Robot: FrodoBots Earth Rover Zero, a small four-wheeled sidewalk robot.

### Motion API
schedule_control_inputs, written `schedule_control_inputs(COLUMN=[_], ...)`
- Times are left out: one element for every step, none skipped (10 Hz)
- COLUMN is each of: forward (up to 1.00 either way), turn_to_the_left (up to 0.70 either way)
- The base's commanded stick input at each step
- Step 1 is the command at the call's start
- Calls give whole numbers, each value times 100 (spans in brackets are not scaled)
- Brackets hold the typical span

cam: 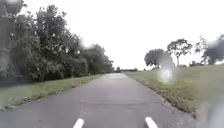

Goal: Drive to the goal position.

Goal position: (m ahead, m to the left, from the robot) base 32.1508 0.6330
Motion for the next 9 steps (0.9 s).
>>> schedule_control_inputs(forward=[85, 85, 85, 85, 85, 85, 85, 85, 85], turn_to_the_left=[-24, 0, -14, -34, -11, 0, 0, 0, 0])
